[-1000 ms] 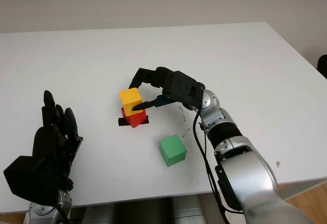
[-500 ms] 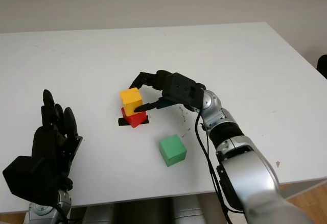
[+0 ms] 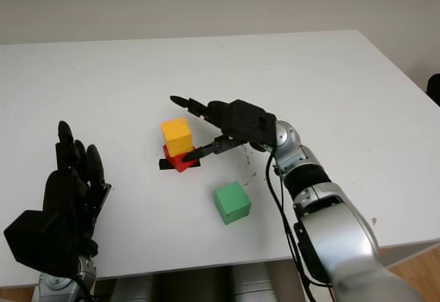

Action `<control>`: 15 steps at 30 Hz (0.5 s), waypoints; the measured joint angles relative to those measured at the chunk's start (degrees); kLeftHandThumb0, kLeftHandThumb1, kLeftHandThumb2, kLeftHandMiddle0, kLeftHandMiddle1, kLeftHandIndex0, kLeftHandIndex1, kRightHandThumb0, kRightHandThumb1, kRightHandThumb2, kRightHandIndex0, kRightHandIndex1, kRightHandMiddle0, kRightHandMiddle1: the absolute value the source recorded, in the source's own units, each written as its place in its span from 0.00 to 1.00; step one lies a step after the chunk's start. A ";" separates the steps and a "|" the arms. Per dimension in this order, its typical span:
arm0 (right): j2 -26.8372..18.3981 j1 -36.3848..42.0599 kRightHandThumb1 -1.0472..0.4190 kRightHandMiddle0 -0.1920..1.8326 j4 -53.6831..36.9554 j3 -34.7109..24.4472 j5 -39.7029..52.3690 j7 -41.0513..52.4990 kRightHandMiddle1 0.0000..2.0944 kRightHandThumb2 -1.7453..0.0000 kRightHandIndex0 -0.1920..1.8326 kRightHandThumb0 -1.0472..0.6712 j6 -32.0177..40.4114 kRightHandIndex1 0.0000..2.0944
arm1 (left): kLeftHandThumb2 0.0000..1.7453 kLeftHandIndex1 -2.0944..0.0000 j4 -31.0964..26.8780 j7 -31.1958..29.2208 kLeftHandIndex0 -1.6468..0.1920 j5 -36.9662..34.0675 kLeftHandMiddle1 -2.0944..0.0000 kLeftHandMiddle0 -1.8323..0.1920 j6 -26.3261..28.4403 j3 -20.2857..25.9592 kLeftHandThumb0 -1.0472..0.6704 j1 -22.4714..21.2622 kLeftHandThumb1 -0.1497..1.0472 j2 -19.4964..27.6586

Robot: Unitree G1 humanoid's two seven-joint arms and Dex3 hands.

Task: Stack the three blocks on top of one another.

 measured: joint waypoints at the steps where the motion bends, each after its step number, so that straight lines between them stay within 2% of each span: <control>1: -0.19 0.00 0.10 0.00 -0.70 -0.70 0.69 0.00 0.00 0.97 0.00 0.10 -0.01 0.00 | 0.38 0.97 0.00 0.03 0.99 0.02 0.97 0.99 0.00 -0.02 0.21 -0.01 1.00 0.00; 4: -0.87 0.14 0.10 0.03 -4.73 -4.61 5.23 -1.15 0.02 0.97 0.00 0.15 1.58 0.00 | 0.37 0.98 -0.02 0.04 1.00 -0.11 0.98 0.99 0.00 -0.03 0.20 0.00 1.00 -0.05; 7: -2.92 0.43 0.10 0.14 -11.15 -10.66 10.70 -4.85 0.07 0.97 0.06 0.22 7.16 0.03 | 0.36 0.98 -0.07 0.08 1.00 -0.53 0.98 0.99 0.00 0.05 0.20 0.01 1.00 -0.20; 10: -7.55 1.82 0.11 0.19 -18.22 -14.21 13.76 -4.43 0.10 0.97 0.10 0.26 10.86 0.05 | 0.36 0.98 -0.15 0.17 1.00 -0.61 0.97 0.99 0.01 0.36 0.20 0.03 1.00 -0.20; 15: -16.33 9.26 0.12 0.24 -32.52 -16.96 14.81 -1.19 0.12 0.97 0.17 0.23 16.21 0.07 | 0.36 0.98 -0.31 0.07 0.99 -0.87 0.97 0.99 0.12 0.71 0.20 -0.01 1.00 -0.17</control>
